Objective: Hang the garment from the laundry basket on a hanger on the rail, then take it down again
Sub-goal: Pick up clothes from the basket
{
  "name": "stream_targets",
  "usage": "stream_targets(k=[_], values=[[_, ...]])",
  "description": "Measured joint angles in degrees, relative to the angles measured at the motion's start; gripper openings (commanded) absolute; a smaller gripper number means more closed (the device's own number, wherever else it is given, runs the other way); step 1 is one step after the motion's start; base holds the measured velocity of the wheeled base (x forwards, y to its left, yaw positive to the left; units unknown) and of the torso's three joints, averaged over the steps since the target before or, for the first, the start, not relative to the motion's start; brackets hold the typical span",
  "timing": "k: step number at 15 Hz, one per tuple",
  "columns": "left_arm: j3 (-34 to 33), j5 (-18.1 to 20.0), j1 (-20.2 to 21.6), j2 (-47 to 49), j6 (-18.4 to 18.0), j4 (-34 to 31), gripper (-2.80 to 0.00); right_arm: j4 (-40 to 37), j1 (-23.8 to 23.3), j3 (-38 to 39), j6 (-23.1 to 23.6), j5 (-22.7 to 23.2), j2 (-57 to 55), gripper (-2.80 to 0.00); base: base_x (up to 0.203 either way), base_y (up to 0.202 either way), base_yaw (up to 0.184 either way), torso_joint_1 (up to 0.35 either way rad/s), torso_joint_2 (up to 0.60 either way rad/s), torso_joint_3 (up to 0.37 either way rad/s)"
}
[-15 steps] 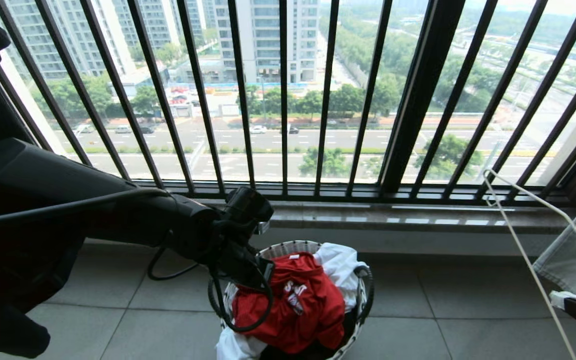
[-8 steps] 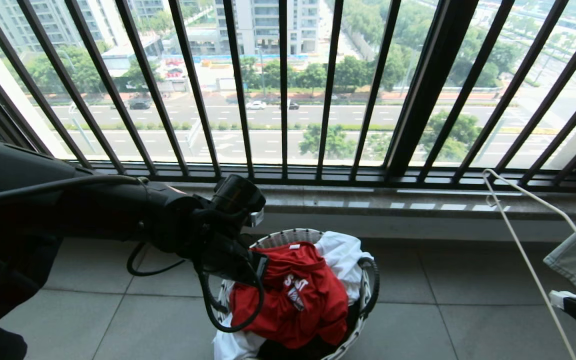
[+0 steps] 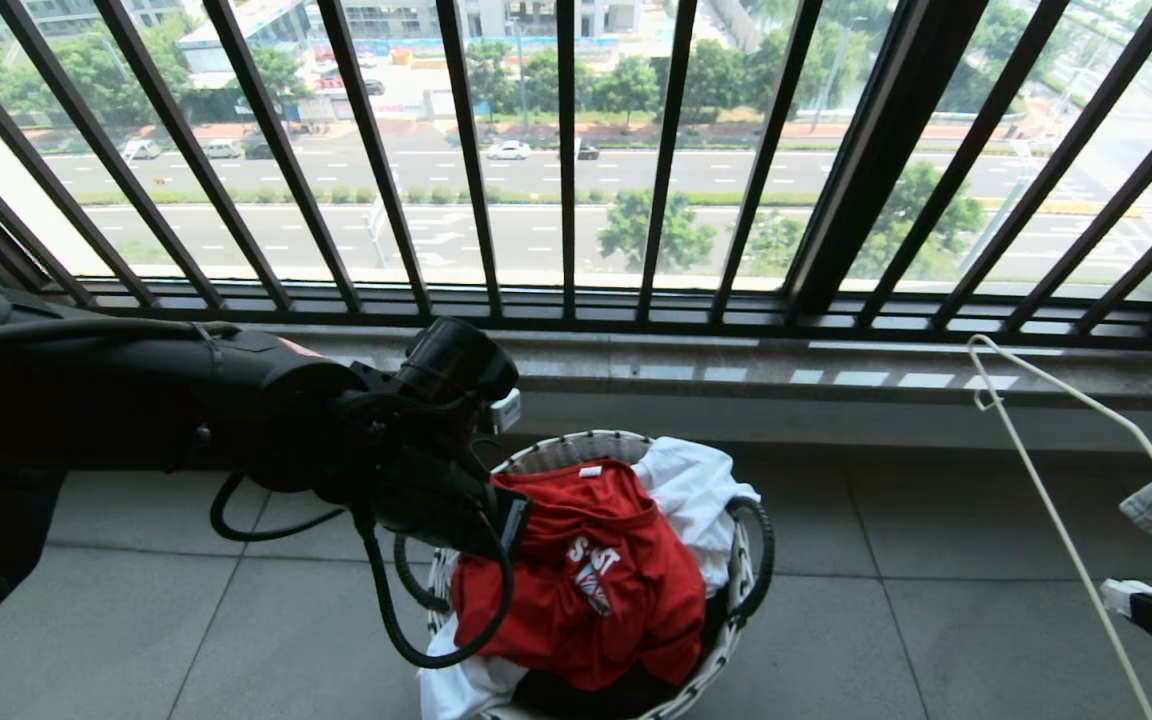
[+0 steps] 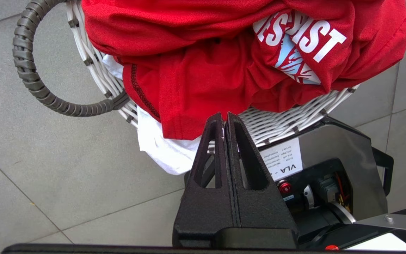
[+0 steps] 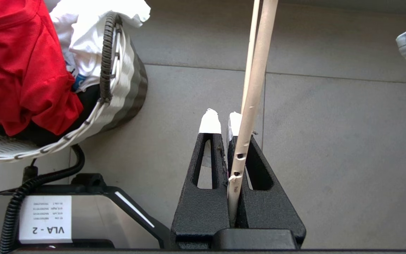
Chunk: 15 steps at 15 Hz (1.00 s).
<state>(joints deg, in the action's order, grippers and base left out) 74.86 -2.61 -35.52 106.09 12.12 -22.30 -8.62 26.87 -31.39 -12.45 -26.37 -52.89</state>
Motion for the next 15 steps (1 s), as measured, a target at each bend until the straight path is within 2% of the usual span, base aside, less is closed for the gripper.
stream_targets(k=[10,15], values=[[0.1,0.1,-0.3,-2.0,-0.1,0.0,-2.80,-0.2,0.0,0.0,0.2,-0.1,1.7,-2.80,0.000,0.000,0.000,0.003,0.00,-0.199],[0.4,0.2,-0.4,-1.2,-0.1,3.9,-2.80,-0.2,0.0,0.1,0.3,-0.1,1.8,-2.80,0.000,0.000,0.000,0.003,0.00,-0.047]])
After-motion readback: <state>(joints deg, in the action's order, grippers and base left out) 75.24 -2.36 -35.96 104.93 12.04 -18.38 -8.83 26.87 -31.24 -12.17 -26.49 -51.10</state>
